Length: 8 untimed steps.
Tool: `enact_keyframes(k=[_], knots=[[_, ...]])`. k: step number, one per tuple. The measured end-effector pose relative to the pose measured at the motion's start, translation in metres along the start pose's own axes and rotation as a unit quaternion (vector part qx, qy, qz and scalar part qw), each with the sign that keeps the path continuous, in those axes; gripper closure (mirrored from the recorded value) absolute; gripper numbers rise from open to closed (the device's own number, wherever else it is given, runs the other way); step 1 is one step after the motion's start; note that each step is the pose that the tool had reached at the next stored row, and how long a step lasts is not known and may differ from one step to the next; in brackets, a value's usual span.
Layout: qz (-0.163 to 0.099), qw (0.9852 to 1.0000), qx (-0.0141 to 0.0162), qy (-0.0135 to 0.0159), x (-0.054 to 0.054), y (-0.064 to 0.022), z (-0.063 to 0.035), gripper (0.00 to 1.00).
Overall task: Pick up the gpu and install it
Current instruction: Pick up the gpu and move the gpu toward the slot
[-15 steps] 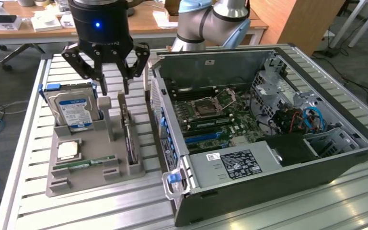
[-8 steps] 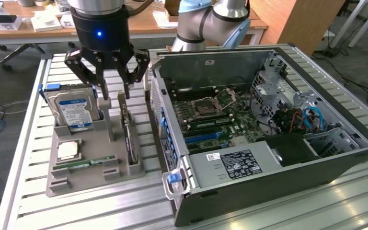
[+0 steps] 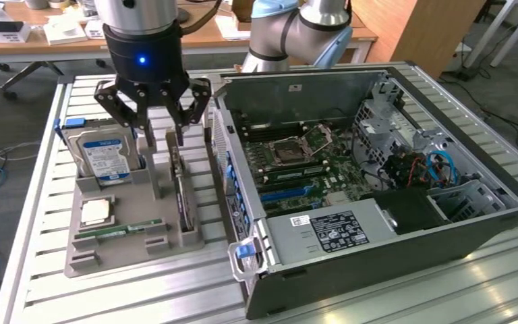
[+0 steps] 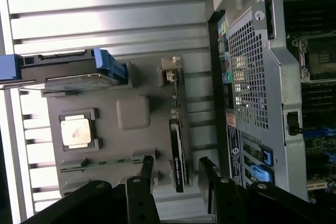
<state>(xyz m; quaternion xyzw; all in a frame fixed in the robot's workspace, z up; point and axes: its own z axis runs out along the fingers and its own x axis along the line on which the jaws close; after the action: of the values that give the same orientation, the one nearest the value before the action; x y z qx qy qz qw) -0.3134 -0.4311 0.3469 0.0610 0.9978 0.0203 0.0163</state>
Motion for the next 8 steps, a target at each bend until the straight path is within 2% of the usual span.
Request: enact_keyframes(k=[8], knots=[[0.0, 1.0, -0.0001, -0.0005, 0.0003, -0.0005, 0.0114, 0.53]])
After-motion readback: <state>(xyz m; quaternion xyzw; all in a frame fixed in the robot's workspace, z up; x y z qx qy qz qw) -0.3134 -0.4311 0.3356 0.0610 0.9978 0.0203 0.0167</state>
